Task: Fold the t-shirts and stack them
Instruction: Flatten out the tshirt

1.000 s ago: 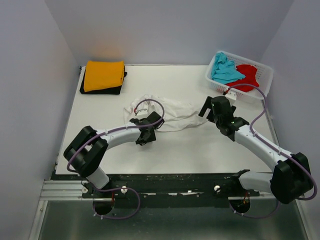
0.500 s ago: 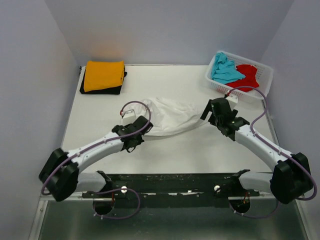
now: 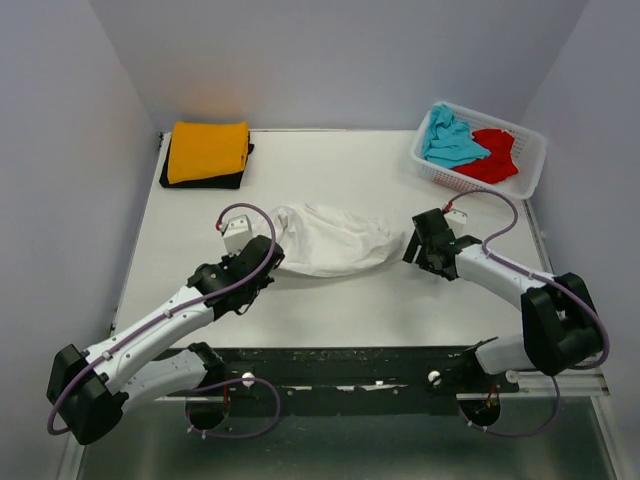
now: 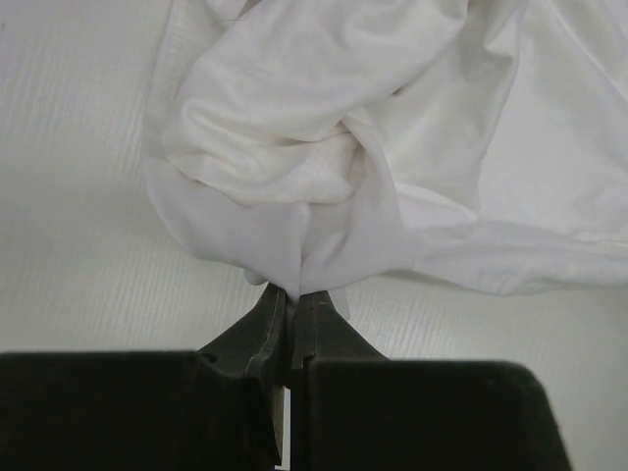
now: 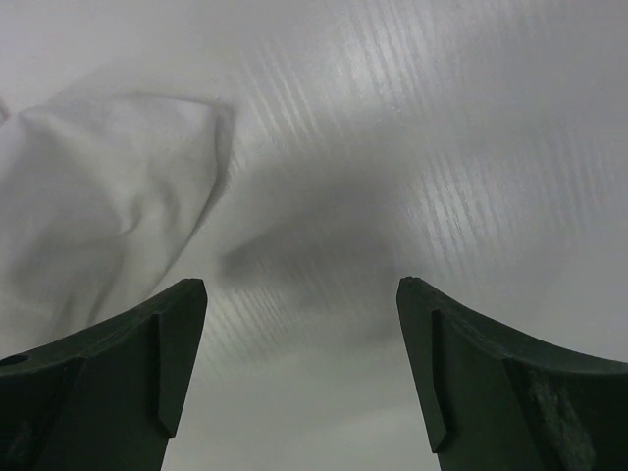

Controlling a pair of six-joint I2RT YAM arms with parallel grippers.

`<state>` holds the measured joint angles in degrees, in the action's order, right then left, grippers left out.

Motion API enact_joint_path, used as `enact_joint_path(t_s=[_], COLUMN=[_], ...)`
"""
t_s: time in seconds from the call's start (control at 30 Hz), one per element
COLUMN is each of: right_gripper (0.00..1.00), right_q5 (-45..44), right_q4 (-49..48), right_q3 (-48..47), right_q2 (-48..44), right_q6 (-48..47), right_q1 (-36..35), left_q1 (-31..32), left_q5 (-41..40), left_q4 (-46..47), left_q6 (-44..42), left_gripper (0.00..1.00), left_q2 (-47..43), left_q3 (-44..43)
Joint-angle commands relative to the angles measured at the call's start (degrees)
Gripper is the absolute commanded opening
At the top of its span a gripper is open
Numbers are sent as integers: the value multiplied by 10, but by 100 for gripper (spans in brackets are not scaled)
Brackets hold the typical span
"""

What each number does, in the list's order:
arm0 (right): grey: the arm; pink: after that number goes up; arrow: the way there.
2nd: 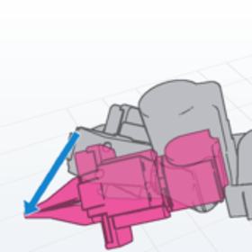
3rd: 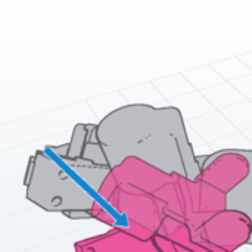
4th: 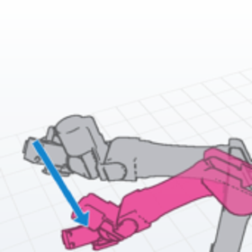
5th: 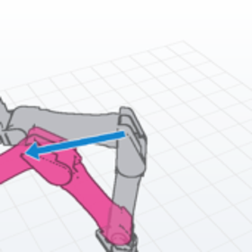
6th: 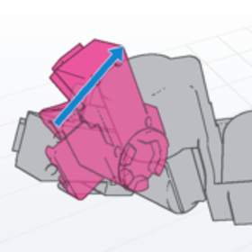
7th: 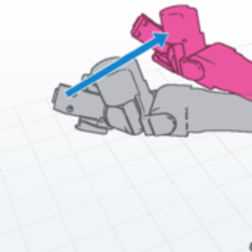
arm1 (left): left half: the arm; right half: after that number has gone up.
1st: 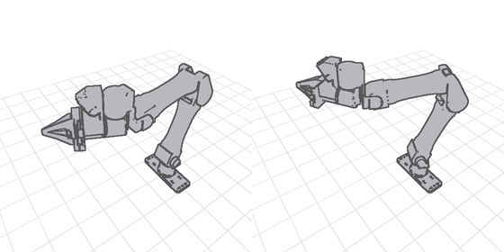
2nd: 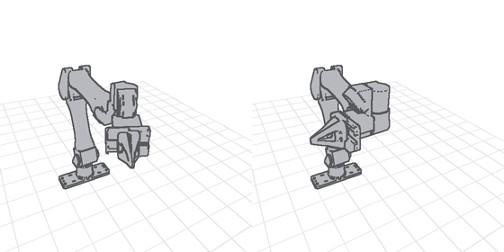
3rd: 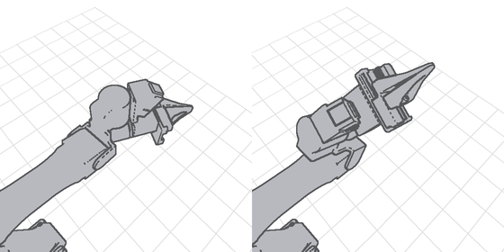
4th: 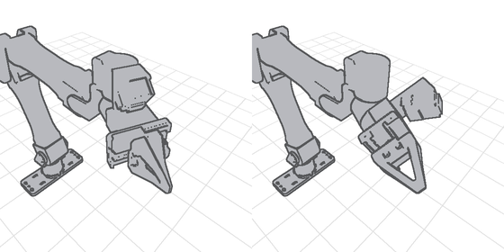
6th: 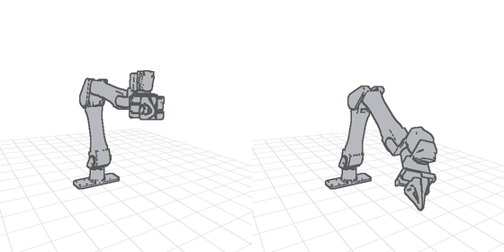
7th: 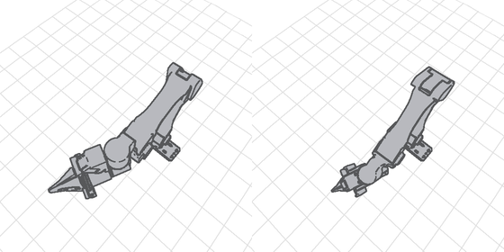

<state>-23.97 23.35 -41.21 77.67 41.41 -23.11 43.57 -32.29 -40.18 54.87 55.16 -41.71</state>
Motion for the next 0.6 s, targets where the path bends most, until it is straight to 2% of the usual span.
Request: enact_joint_path(t_s=[0.0,0.27,0.57], right_gripper=[85,83,83], right_q5=[25,11,26], right_q4=[-57,-64,-44], right_q3=[-31,-94,-86], right_q2=[68,159,90], right_q6=[-12,-15,-43], right_q1=[8,11,12], left_q1=[-1,-1,-1], left_q5=[-12,-5,0], left_q4=[11,25,29], left_q6=[-15,-21,-23], left_gripper=[0,0,0], left_q2=[-3,4,-2], left_q3=[5,13,19])
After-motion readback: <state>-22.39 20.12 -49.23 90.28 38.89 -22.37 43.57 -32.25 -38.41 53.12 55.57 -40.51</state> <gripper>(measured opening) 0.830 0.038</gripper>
